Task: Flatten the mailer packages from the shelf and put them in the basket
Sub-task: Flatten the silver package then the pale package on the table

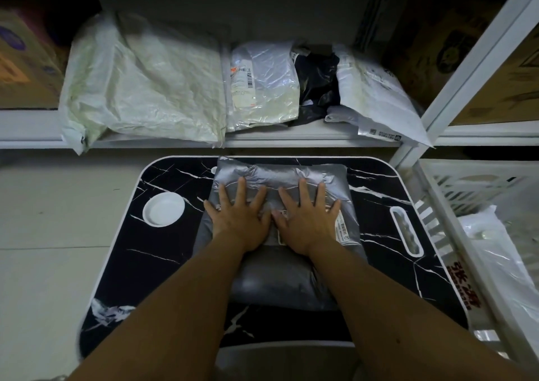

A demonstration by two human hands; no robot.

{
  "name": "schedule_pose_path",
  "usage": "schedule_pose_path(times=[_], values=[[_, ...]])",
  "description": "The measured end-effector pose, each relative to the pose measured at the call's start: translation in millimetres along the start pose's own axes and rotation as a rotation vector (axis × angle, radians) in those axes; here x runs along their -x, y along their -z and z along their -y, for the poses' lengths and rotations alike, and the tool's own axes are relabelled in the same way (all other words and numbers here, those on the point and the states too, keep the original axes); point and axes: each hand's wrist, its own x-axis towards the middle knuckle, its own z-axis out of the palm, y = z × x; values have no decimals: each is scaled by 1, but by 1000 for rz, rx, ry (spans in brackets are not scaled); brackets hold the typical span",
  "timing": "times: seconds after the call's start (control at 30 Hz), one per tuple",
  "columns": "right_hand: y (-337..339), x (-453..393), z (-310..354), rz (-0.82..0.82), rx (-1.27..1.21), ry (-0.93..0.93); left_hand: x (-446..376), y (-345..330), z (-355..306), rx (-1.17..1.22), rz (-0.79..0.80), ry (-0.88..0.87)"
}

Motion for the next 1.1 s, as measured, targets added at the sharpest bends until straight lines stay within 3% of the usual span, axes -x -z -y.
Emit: schedule_pose_path(times=[0.33,0.5,0.7,1.1], values=[[8,-2,-2,107,-139,-17,10,10,5,100,111,98],[22,20,9,-43,-252,-150,39,12,-6,65,37,60],[23,81,35,-127,-190,-135,86,7,-24,12,32,24],[-19,127,26,100,-79,-181,129,-26,-18,84,89,81]])
